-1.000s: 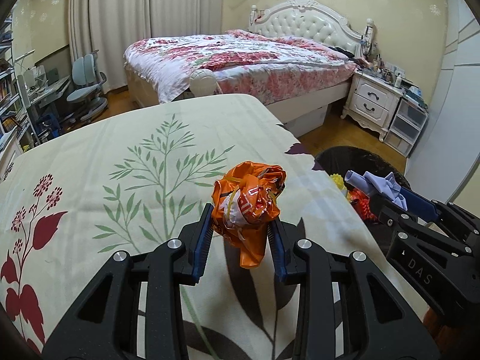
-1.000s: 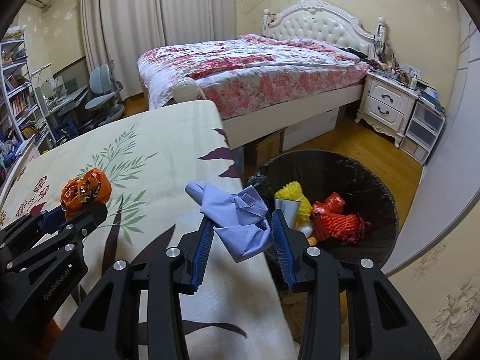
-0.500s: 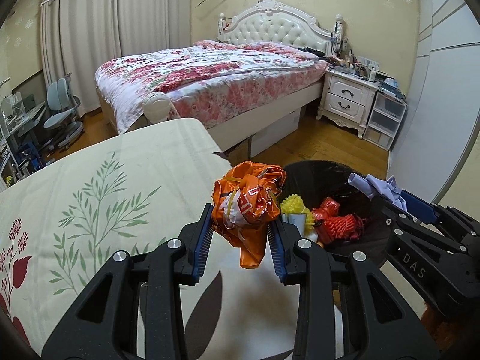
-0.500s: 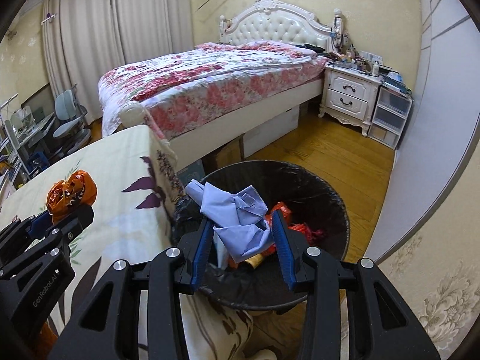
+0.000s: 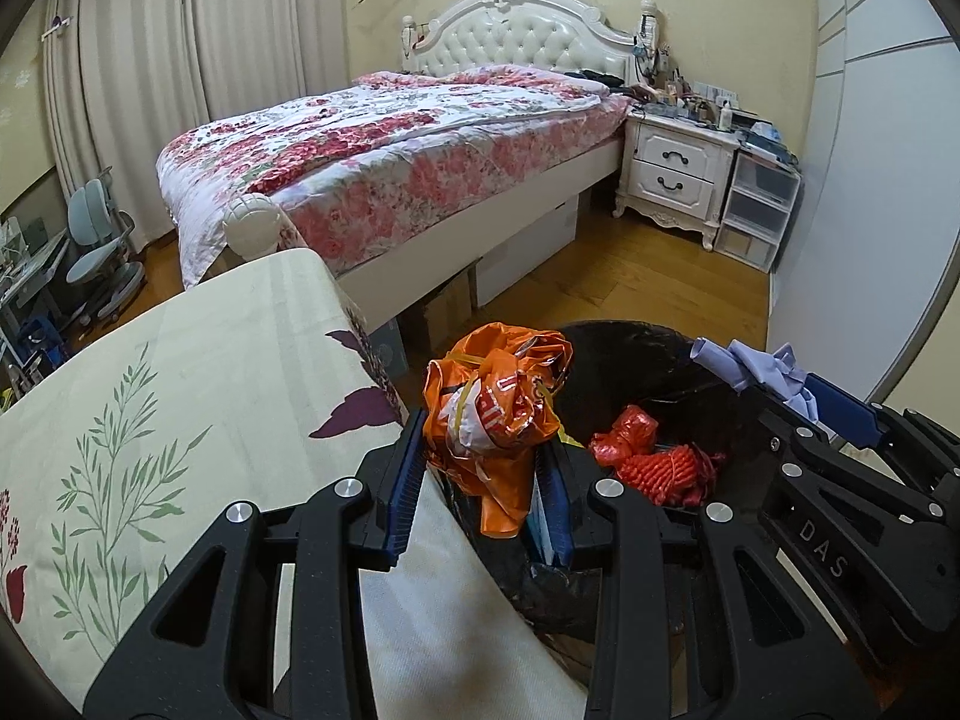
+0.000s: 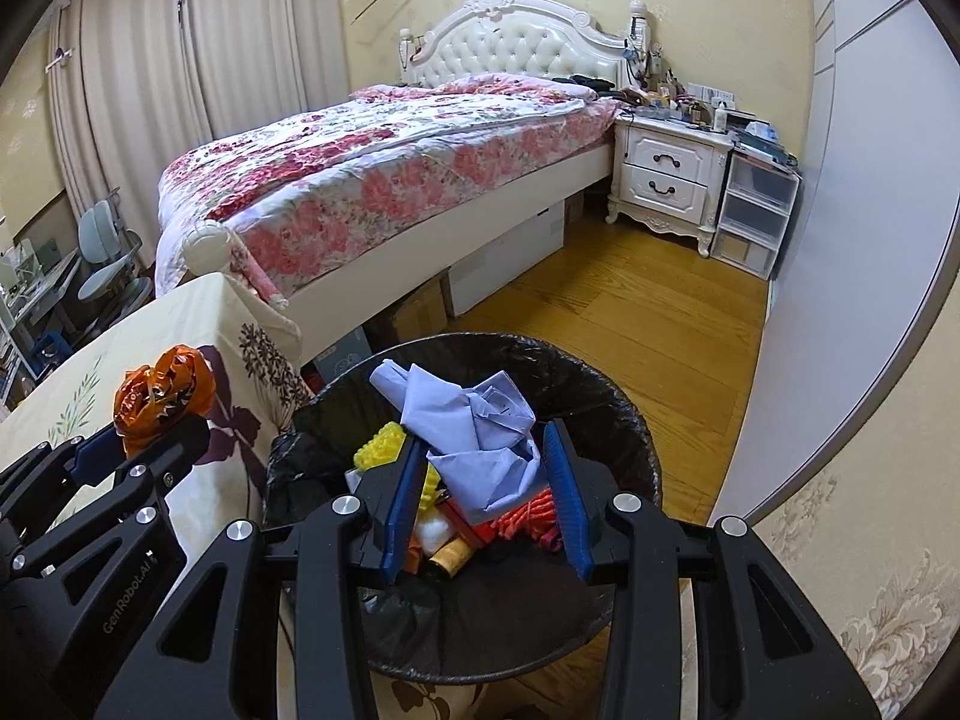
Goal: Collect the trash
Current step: 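Carry the wrapper in the left gripper and cloth in the right over the bin, then open the left gripper over the bin while the right gripper drops the cloth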
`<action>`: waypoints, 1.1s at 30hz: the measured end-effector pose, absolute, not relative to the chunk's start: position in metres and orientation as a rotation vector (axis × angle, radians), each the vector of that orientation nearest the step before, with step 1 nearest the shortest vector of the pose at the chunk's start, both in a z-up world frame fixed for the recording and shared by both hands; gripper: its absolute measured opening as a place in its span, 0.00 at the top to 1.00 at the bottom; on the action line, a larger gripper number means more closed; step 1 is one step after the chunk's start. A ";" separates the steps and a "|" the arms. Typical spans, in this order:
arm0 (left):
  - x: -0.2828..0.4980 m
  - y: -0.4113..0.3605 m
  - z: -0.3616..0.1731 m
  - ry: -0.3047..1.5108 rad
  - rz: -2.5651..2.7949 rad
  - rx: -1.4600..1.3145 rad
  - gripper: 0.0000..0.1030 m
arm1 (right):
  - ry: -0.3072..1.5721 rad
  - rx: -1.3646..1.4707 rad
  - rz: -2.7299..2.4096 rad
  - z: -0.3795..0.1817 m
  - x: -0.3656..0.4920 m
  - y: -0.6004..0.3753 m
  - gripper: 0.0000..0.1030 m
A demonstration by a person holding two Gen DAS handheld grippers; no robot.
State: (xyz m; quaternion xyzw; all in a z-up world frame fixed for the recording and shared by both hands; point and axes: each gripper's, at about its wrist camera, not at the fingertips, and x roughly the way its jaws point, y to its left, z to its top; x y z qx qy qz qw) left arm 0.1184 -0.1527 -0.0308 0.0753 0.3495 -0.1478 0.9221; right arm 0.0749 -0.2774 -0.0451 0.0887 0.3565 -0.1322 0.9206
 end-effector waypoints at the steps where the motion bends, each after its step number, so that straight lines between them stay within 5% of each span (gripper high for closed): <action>1: 0.121 -0.156 -0.032 0.719 -0.303 0.160 0.67 | 0.733 0.187 -0.273 -0.046 0.076 -0.280 0.61; 16: 0.143 -0.168 -0.048 0.771 -0.285 0.174 0.63 | 0.753 0.209 -0.296 -0.057 0.089 -0.293 0.57; 18: 0.143 -0.167 -0.048 0.768 -0.283 0.169 0.44 | 0.751 0.214 -0.300 -0.058 0.088 -0.294 0.47; 33: 0.135 -0.154 -0.043 0.731 -0.261 0.180 0.13 | 0.730 0.165 -0.358 -0.049 0.078 -0.289 0.25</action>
